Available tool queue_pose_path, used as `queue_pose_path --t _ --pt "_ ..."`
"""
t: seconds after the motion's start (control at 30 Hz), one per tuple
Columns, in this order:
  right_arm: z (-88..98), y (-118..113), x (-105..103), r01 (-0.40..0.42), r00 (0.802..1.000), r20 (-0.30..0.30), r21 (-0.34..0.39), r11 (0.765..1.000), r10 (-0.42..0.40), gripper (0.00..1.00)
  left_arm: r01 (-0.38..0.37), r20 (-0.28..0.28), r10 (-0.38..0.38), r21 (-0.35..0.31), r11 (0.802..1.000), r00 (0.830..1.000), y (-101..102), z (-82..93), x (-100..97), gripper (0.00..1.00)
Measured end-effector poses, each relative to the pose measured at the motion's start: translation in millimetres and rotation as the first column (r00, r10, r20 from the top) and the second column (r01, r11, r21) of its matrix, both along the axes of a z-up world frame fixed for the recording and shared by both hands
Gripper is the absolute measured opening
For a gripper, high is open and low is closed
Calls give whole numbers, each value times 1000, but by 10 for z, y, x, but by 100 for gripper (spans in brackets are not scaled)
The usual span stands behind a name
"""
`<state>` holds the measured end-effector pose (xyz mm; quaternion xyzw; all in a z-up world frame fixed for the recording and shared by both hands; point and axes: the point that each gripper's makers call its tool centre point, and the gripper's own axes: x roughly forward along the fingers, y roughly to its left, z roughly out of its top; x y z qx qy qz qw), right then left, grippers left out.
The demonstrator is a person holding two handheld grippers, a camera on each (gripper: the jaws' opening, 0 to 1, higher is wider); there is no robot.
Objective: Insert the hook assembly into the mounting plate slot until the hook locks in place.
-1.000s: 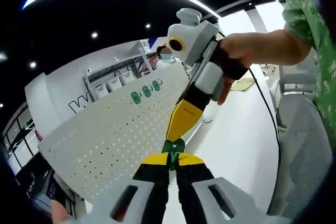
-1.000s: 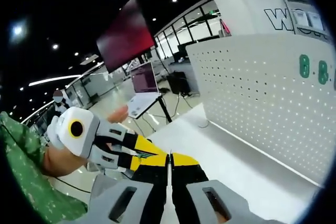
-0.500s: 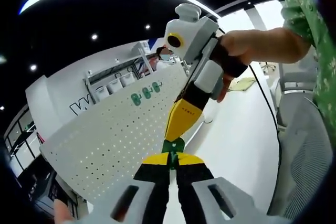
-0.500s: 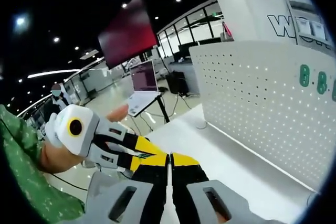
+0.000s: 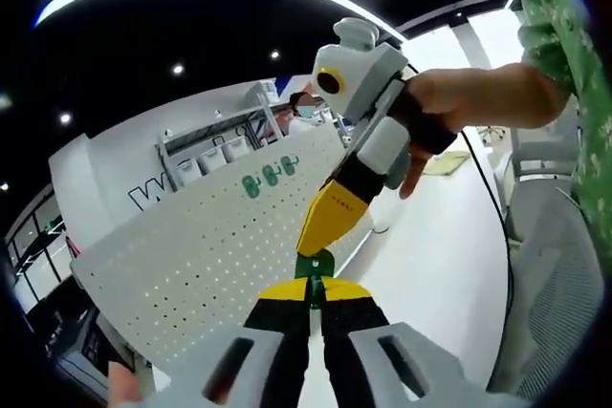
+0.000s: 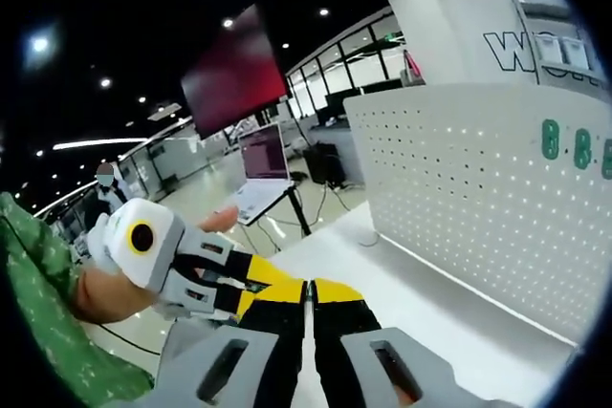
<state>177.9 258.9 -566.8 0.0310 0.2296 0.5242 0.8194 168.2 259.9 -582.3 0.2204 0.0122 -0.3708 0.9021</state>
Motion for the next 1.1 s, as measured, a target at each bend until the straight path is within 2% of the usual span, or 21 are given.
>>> queue_pose_path --t 0.17,0.33,0.47,0.57,0.67,0.8,0.87,1.0,1.1 --pt "28 -17 28 13 1000 18 16 1000 -13 1 -1 -12 1 -24 1000 1000 -13 -3 5 2" --pt "87 -57 80 40 997 69 26 999 -42 4 -6 -22 4 -51 999 1000 -20 0 12 2" --pt "134 -137 180 96 983 156 16 995 -97 6 -11 -31 9 -67 998 999 -18 2 29 2" --pt "142 -182 205 117 976 183 7 993 -116 7 -14 -36 12 -81 997 999 -24 13 32 2" --pt "179 -242 267 150 964 222 14 989 -150 11 -19 -41 15 -94 995 999 -25 22 40 2" --pt "205 -300 308 178 955 237 23 984 -178 21 -19 -42 15 -99 995 999 -29 26 46 2" --pt "237 -343 353 207 944 254 35 978 -209 30 -20 -44 16 -104 994 999 -29 26 46 2" --pt "268 -423 401 249 928 275 45 967 -251 38 -26 -54 19 -129 991 998 -28 38 50 2" --pt "273 -493 434 287 905 319 33 957 -282 45 -30 -62 21 -148 988 998 -31 42 59 2"
